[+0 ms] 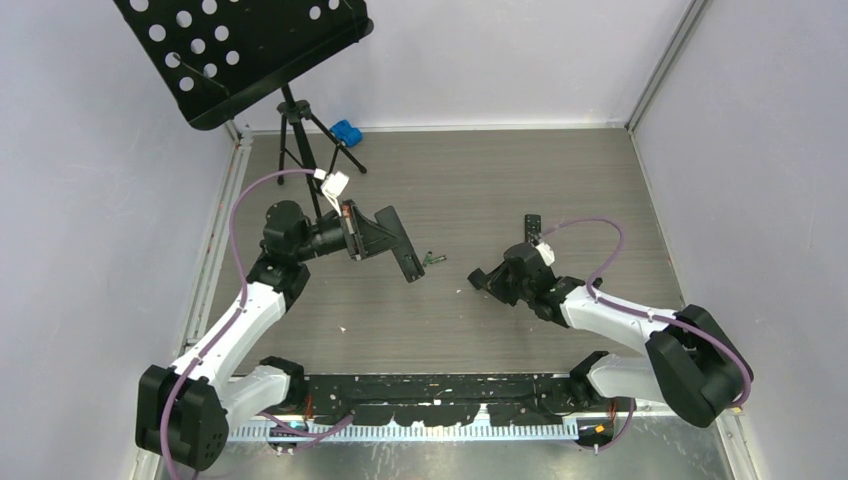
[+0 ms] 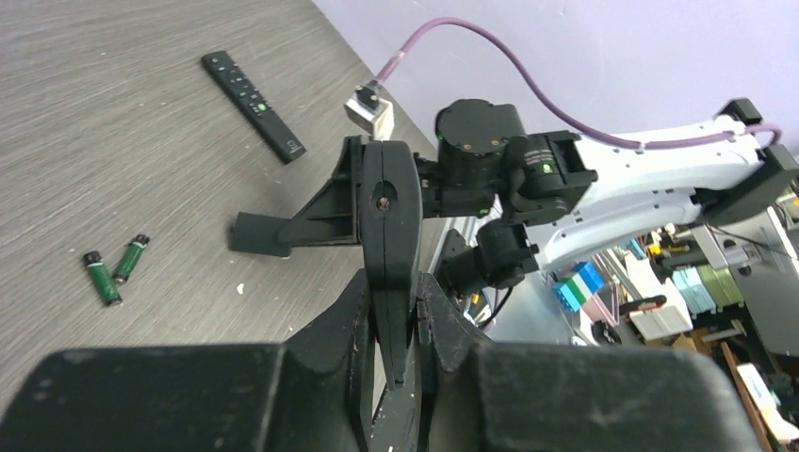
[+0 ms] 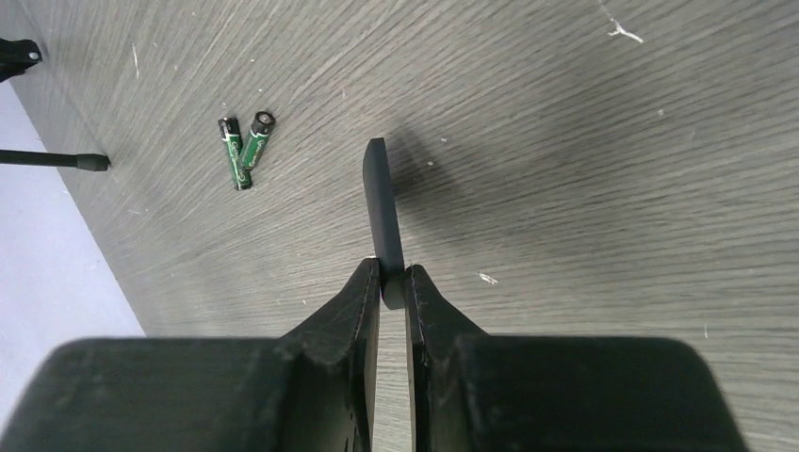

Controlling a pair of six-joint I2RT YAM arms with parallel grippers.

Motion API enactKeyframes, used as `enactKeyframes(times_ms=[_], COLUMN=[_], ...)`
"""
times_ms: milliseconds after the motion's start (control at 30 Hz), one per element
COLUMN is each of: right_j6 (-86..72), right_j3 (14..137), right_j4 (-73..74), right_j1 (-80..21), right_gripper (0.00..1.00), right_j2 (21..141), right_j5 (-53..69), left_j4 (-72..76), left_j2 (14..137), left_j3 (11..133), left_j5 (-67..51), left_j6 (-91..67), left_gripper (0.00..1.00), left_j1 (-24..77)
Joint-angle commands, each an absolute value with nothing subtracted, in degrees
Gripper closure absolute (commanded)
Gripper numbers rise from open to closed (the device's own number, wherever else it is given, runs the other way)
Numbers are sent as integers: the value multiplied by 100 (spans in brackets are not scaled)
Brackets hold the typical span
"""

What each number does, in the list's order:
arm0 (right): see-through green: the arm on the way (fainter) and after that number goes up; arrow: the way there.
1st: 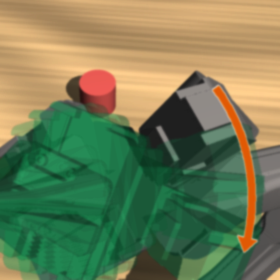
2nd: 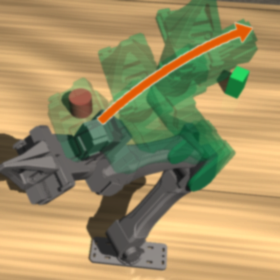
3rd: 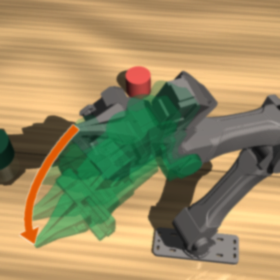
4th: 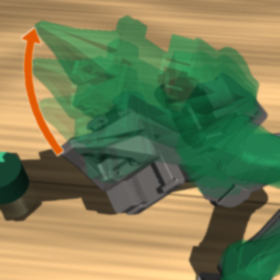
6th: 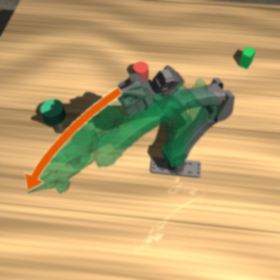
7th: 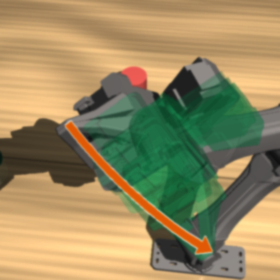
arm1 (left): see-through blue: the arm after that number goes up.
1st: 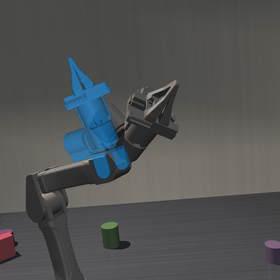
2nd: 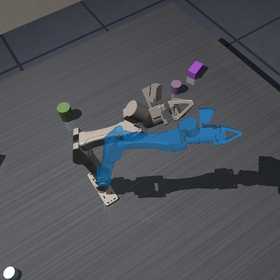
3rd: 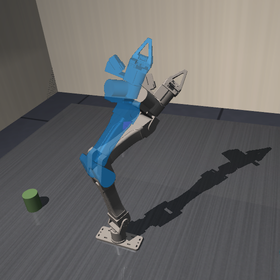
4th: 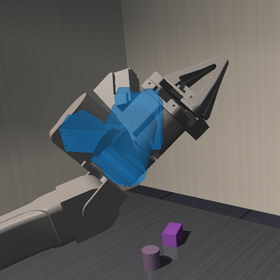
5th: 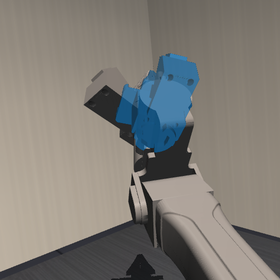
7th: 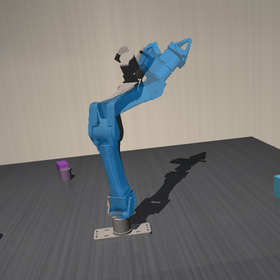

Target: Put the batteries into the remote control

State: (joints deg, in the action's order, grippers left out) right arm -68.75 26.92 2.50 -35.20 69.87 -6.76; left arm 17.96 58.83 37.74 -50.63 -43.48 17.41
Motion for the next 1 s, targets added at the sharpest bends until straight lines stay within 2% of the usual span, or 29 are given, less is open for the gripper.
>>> enactKeyframes(times_ms=[0, 200, 267, 400, 500, 633, 800, 967], right_j6=[-6657, -6204, -5808, -4787, -4320, -4460, -4551, -4239], right_j3=[2536, 2931, 3168, 3262, 3414, 3742, 3997, 4346], right_j4=[-117, 878, 1132, 171, -701, -1702, -2443, -2424], right_j1=[-3481, -3473, -3472, -3471, -3480, -3528, -3828, -4389], right_gripper=[80, 45, 40, 38, 38, 37, 29, 28], right_j2=[7116, 6878, 6703, 6166, 5855, 5753, 5811, 6205], right_j5=[-1002, -1272, -1308, -253, 1283, 3157, 3718, 3954], left_j4=[2595, 2279, 2056, 2008, 2033, 2161, 2475, 2919], left_j2=[5782, 5628, 5596, 5564, 5572, 5574, 5559, 5587], left_j3=[3783, 3928, 4007, 4058, 4105, 4156, 4134, 4097], left_j5=[-5618, -5653, -5634, -5735, -5879, -6146, -6379, -6442], left_j6=[-4487, -4360, -4242, -4258, -4322, -4484, -4781, -5175], left_gripper=[100, 100, 100, 100, 100, 100, 100, 100], left_j1=[1749, 1753, 1749, 1749, 1750, 1764, 1799, 1853])
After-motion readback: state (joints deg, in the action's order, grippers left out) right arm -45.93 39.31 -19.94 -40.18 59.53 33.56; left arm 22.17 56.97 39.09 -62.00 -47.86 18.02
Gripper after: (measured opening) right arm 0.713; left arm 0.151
